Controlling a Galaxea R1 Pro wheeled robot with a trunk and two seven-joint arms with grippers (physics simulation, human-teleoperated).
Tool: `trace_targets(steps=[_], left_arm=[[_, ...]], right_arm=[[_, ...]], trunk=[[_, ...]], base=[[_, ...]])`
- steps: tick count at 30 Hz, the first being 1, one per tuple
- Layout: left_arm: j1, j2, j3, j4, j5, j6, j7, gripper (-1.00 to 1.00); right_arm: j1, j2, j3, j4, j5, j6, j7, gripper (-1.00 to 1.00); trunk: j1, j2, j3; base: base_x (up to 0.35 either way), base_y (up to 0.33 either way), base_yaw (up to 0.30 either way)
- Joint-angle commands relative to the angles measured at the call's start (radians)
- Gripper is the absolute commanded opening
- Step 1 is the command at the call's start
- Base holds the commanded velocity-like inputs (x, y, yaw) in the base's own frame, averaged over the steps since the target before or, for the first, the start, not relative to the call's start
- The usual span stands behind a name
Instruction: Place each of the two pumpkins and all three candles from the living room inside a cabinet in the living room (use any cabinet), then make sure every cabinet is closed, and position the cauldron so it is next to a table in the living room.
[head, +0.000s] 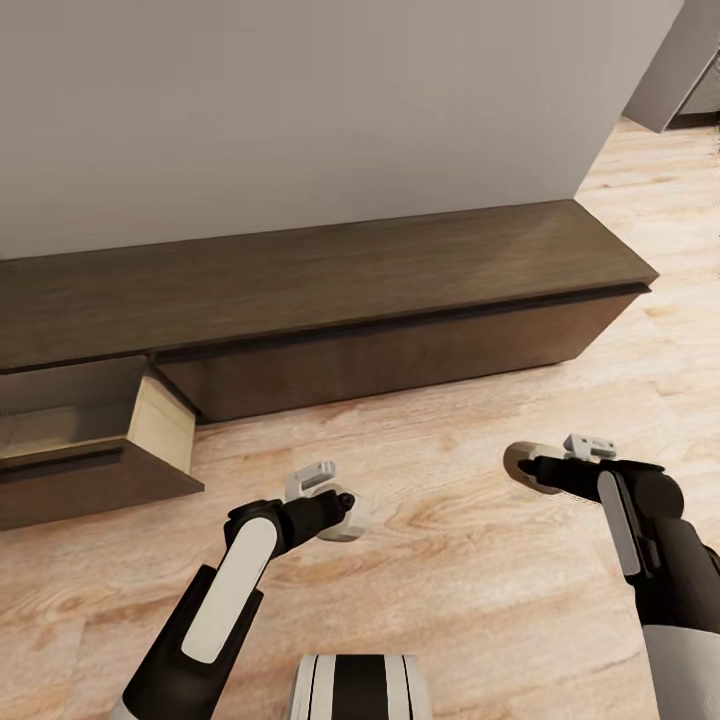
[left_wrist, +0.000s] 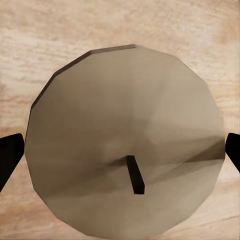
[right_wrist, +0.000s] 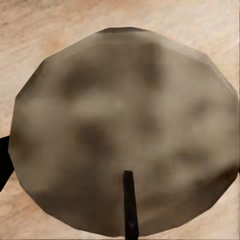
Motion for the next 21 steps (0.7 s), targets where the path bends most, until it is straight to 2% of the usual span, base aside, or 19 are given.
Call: trace_targets(steps=[1,3,4,8,15,21], left_arm=[[0.008,0.000,0.000,0.005,-0.004,-0.001,-0.001,-1.00],[0.015,0.002,-0.001,0.026,-0.004,-0.032,-0.002,-1.00],[0.019,0.004,-0.037,0.076,-0.010,-0.080,-0.004,-1.00],[0.020,0.004,-0.068,0.092,-0.024,-0.117,-0.005,-1.00],[0.020,0.005,-0.077,0.095,-0.030,-0.130,-0.003,-1.00],[0.008,0.003,-0.074,0.056,-0.029,-0.118,0.003,-1.00]], right_arm=[[0.037,0.001,0.001,-0.071,0.000,0.000,0.001,-1.00],[0.070,0.003,0.001,-0.135,0.000,0.000,0.001,-1.00],[0.091,0.003,0.001,-0.177,0.000,0.000,0.002,-1.00],[0.100,0.002,0.002,-0.187,0.000,0.000,0.002,-1.00],[0.117,0.002,0.004,-0.190,0.000,0.000,0.009,-1.00],[0.122,0.000,-0.001,-0.191,0.001,0.000,0.068,-1.00]], trunk=[[0.000,0.000,0.004],[-0.001,0.001,0.012],[-0.002,0.001,0.016],[-0.003,0.002,0.031],[-0.007,0.004,0.058],[-0.009,0.005,0.081]], base=[[0.000,0.000,0.000],[0.000,0.000,0.000],[0.000,0.000,0.144],[0.000,0.000,0.216],[0.000,0.000,0.264],[0.000,0.000,0.274]])
